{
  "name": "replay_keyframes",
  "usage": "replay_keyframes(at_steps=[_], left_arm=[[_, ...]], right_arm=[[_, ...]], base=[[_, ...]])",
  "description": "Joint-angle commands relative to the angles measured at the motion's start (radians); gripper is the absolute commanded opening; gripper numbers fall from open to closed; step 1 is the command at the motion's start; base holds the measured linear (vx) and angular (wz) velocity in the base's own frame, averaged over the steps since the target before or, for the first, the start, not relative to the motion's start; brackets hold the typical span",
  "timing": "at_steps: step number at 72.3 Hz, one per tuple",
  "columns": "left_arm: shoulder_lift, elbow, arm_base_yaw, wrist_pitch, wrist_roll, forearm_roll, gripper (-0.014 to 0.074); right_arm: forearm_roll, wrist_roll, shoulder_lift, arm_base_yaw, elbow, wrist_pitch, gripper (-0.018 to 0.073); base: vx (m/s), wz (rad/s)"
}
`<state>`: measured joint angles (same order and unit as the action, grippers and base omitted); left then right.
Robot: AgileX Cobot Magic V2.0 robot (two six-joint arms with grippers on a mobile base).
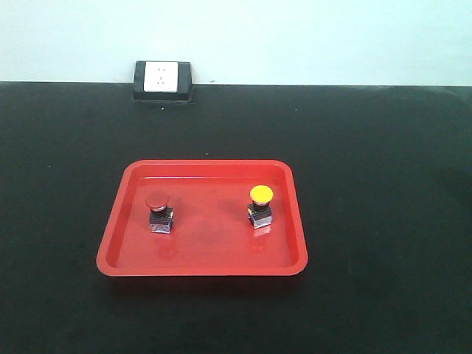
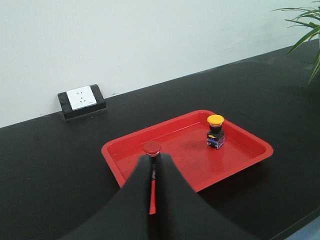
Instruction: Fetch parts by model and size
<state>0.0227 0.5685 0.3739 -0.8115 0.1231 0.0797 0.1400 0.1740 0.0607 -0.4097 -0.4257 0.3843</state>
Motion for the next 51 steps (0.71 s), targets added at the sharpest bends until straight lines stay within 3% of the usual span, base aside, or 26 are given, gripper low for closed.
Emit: replay_keyframes(at_steps=[1, 33, 39, 51], left_arm=[[0.003, 0.021, 0.002, 0.067, -0.001, 0.009, -0.0007], [0.005, 0.006, 0.001, 0.086, -0.001, -0.013, -0.0006], [0.005, -0.026, -0.019, 0.149, -0.001, -0.054, -0.0006], [0.005, -0.165, -0.119, 0.350, -0.001, -0.042, -0.0006]], right_arm=[[-0.008, 0.011, 0.022, 0.005, -0.026, -0.075, -0.0009], [-0.008, 0.011, 0.022, 0.005, -0.026, -0.077, -0.0010], [-0.008, 0.011, 0.022, 0.005, -0.026, -0.076, -0.0010], [-0.008, 0.011, 0.022, 0.004, -0.026, -0.076, -0.0010]], base=[[0.00, 0.00], [0.00, 0.00], [0.00, 0.00], [0.00, 0.00]])
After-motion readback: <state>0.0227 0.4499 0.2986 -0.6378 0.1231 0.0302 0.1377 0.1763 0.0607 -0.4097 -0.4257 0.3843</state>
